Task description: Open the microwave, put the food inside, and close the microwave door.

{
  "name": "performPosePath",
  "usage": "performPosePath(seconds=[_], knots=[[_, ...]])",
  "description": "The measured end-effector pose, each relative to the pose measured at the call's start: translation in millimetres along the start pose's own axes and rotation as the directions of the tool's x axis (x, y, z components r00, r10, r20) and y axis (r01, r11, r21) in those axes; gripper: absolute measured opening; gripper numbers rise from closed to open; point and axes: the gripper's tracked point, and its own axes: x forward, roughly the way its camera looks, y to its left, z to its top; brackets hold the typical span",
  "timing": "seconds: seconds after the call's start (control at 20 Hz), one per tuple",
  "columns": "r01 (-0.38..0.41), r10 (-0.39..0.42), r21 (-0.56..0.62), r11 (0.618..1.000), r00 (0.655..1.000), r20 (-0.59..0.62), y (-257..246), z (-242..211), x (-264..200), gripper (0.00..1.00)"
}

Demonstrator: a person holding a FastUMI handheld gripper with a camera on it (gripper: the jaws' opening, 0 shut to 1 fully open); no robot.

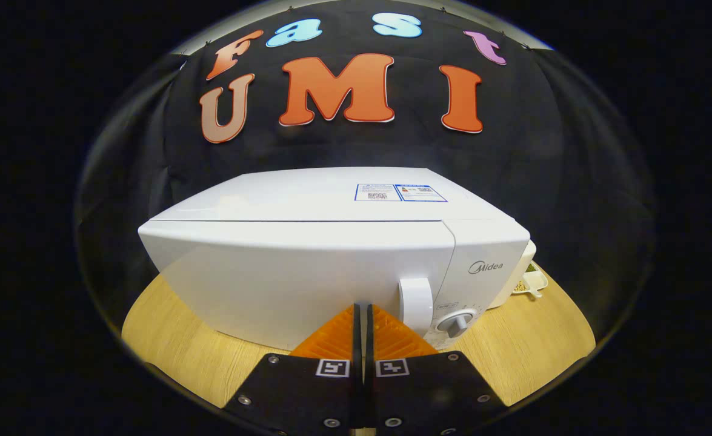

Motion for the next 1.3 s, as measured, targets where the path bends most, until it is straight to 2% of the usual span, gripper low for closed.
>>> performPosePath(seconds=[0.1,0.3,0.4,0.45,0.6,0.65,0.9,1.05,1.15,1.3], knots=[[-0.005,0.006,-0.021,1.000,0.999,0.044,2,18,-13,0.01],[-0.040,0.051,-0.087,0.995,0.989,0.137,7,66,-50,0.10],[-0.043,0.061,-0.095,0.995,0.978,0.200,5,100,-70,0.18],[-0.043,0.062,-0.085,0.995,0.970,0.234,4,119,-81,0.26],[-0.035,0.045,-0.037,0.999,0.946,0.322,-7,171,-110,0.39],[-0.027,0.036,-0.028,0.999,0.937,0.348,-12,188,-119,0.47],[-0.019,0.036,-0.041,0.999,0.878,0.478,-25,254,-162,0.62],[-0.002,0.032,-0.056,0.998,0.841,0.540,-32,295,-189,0.82],[-0.005,0.037,-0.057,0.998,0.814,0.579,-35,318,-207,0.89],[0.007,0.038,-0.069,0.998,0.779,0.626,-36,346,-229,0.92]])
